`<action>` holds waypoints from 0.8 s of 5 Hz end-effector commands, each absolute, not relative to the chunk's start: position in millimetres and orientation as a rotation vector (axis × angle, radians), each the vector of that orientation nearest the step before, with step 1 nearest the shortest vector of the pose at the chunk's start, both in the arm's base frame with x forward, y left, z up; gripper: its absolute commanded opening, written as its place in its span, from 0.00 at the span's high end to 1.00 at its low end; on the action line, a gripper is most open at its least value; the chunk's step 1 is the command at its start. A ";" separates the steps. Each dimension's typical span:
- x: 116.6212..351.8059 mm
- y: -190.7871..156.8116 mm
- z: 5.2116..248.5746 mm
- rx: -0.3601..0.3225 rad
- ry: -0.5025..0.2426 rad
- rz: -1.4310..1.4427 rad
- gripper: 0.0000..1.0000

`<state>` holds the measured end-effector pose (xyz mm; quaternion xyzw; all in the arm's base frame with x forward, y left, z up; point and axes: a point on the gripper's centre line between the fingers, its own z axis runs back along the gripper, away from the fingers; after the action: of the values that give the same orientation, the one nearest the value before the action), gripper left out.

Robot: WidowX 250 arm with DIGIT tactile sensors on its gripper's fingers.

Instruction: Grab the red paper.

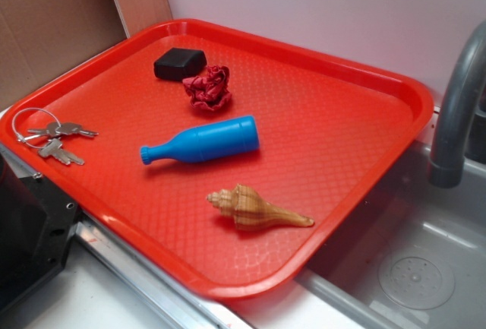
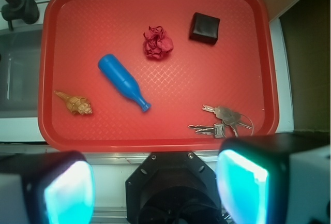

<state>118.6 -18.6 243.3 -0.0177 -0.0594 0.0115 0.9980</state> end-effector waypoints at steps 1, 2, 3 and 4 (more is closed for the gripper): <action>118.6 -18.6 243.3 -0.035 -0.119 0.023 0.00; 167.4 -3.8 193.3 -0.035 -0.141 0.187 0.00; 210.2 -3.8 158.4 -0.042 -0.190 0.353 0.00; 235.0 -9.7 133.2 -0.037 -0.218 0.461 0.00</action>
<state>231.6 -13.4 123.7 -0.0121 -0.0903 0.2271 0.9696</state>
